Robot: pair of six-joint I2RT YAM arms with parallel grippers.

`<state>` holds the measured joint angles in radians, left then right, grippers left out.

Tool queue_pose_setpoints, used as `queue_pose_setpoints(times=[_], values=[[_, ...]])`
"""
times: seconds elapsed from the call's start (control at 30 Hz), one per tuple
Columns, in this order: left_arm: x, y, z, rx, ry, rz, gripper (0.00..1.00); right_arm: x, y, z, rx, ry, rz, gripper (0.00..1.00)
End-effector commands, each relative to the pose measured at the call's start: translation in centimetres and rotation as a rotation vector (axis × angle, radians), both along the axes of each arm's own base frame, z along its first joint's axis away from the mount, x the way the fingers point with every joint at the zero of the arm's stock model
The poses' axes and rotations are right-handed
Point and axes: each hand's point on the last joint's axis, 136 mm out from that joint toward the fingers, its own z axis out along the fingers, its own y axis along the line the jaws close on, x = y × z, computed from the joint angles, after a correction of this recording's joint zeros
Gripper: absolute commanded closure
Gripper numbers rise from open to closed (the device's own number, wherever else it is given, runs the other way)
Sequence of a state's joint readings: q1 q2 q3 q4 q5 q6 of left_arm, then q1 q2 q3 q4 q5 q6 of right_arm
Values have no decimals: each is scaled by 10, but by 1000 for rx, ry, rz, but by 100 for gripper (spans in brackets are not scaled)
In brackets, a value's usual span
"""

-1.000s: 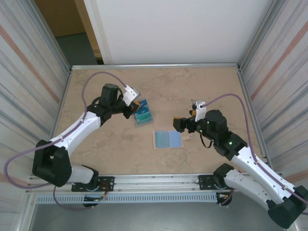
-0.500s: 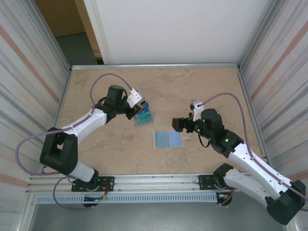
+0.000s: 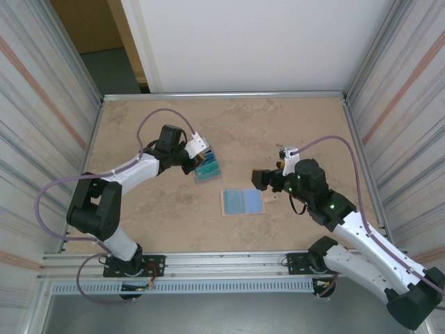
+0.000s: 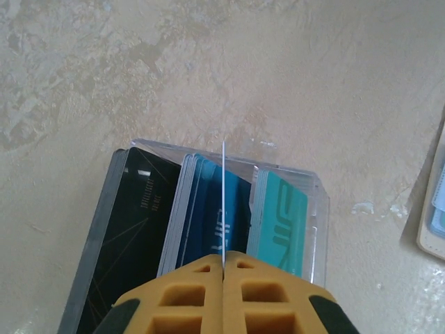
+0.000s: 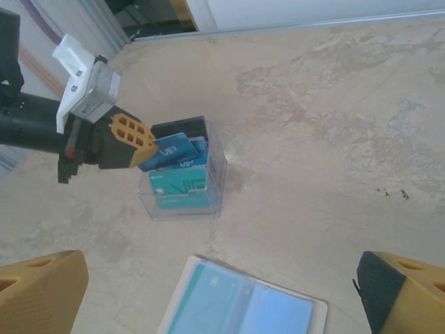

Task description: Take the credit cards out of the card holder

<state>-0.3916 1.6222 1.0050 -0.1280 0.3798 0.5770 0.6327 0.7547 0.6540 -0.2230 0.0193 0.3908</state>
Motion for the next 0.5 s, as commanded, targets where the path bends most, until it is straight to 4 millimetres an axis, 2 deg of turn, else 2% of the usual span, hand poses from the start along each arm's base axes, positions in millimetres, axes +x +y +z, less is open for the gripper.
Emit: queue_pose_setpoints(times=[0.0, 0.2, 0.47], values=[[11, -2, 10, 6, -37, -29, 100, 0, -7, 0, 13, 7, -36, 1], [14, -5, 6, 11, -20, -62, 100, 1, -7, 1, 12, 6, -39, 1], [17, 0, -9, 45, 7, -49, 100, 0, -8, -2, 17, 12, -42, 1]])
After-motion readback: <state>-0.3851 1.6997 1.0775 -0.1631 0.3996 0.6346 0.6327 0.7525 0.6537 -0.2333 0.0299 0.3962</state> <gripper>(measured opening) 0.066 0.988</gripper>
